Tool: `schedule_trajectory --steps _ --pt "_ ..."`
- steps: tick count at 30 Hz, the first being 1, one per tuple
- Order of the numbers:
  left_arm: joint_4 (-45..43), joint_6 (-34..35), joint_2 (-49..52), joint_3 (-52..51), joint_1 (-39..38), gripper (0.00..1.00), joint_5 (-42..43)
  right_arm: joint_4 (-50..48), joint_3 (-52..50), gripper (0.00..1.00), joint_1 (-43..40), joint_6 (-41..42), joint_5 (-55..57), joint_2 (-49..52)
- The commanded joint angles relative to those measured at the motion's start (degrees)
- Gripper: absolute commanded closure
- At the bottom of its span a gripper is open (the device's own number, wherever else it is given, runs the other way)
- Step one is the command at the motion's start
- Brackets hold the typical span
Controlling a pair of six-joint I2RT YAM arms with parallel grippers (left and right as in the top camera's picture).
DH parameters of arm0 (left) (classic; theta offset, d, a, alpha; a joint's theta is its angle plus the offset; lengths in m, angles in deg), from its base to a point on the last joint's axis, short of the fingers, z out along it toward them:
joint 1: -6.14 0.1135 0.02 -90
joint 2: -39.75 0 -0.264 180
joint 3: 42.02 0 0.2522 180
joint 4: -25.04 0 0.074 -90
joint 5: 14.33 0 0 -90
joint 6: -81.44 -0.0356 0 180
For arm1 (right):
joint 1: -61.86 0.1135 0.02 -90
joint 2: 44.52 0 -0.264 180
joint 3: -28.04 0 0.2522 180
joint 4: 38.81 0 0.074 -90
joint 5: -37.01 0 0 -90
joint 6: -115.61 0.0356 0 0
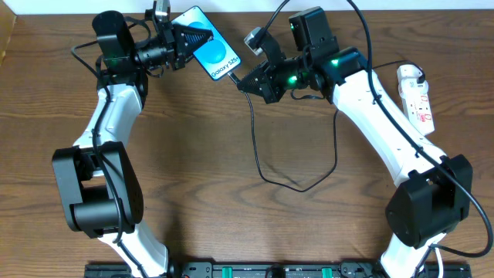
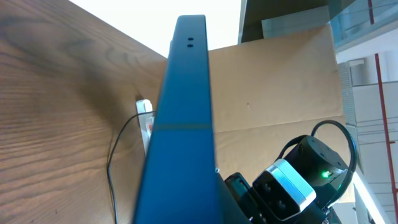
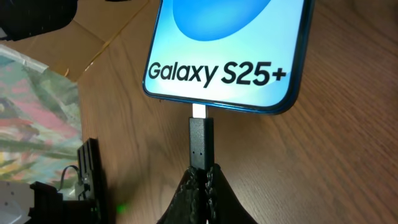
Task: Plug charger to phone and switch on socket
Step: 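Push the connector up into the phone's port with the right gripper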
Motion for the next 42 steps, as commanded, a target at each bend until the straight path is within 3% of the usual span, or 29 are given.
schedule_trajectory --steps 1,42 --pt "-0.04 -2.62 -0.94 -0.7 -0.68 0.92 3.56 -1.84 0.85 0.99 0.17 0.39 -3.37 -1.62" --pt "1.27 -2.75 -0.94 -0.7 -2.62 0.92 3.56 -3.76 0.85 0.99 0.28 2.32 -3.96 -1.62"
